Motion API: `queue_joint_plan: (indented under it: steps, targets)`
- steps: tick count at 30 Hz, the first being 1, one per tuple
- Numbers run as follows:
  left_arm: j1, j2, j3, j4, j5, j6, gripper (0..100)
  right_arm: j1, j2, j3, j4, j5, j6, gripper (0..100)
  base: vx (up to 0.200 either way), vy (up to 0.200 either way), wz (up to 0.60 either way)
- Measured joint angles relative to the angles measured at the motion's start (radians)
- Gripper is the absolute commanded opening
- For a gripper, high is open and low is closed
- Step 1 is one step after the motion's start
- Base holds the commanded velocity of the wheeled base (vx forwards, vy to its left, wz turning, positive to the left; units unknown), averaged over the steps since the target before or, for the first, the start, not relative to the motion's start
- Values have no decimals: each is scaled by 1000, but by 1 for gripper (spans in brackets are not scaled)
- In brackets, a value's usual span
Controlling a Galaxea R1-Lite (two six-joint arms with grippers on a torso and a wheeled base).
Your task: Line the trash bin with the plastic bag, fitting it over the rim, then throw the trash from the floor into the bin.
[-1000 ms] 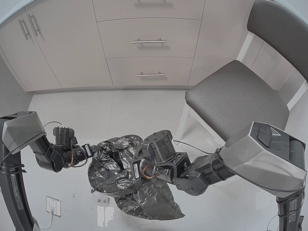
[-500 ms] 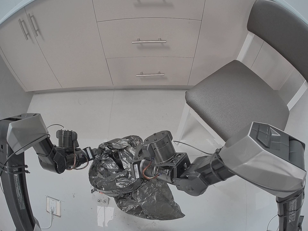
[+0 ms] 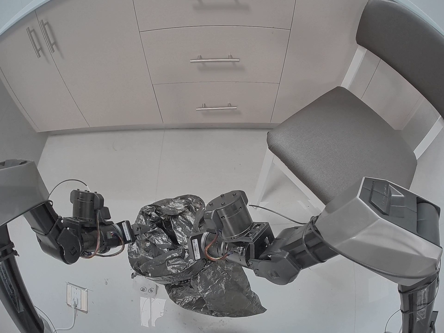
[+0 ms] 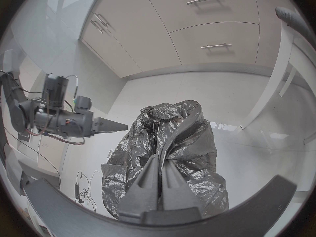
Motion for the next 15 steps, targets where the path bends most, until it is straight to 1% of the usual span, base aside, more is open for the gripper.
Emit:
queue_joint_plan:
  steps: [2,3,4,9,13,15]
  targets:
    - [-3,-38,18,-1,-54,29,100,1,0,0,-1,0,0,0,0,0,0]
    - [-6,-59,30,-3,-89,62,100,1,0,1,-1,0,0,0,0,0,0]
    - [-7,-74,39,-4,-109,94,100,2,0,2,-1,0,0,0,0,0,0]
    - [-9,-132,97,-18,-185,300,100,4,-2,3,-1,0,0,0,0,0,0]
    - [-8,-159,147,-25,-276,454,100,5,-3,3,-2,0,0,0,0,0,0]
    - [-4,-162,168,-27,-321,554,100,6,-3,3,-2,0,0,0,0,0,0]
